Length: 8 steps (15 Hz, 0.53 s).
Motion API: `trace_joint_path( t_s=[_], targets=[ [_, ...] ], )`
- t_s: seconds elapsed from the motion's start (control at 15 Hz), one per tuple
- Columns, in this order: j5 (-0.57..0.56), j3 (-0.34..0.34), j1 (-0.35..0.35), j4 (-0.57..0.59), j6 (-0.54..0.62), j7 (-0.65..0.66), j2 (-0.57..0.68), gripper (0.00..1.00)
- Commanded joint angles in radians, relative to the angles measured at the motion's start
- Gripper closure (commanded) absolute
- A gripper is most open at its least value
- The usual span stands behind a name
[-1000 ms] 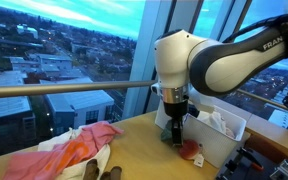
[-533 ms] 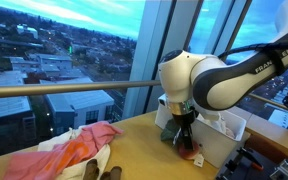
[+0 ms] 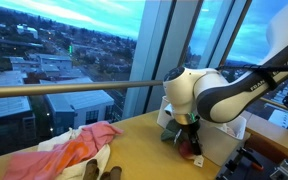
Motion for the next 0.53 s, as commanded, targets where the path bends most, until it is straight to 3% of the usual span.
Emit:
trace_joint_path(
  t_s=[0.0, 0.27, 0.33, 0.47],
  targets=[
    [-0.026, -0.001, -0.006, -0.003, 0.033, -0.016, 0.028, 0.0],
    [-0.02, 0.0, -0.007, 0.001, 0.067, -0.011, 0.055, 0.0],
    [-0.019, -0.001, -0.006, 0.004, 0.074, -0.009, 0.06, 0.25],
    [-0.018, -0.001, -0.003, 0.006, 0.083, -0.008, 0.067, 0.35]
  ],
)
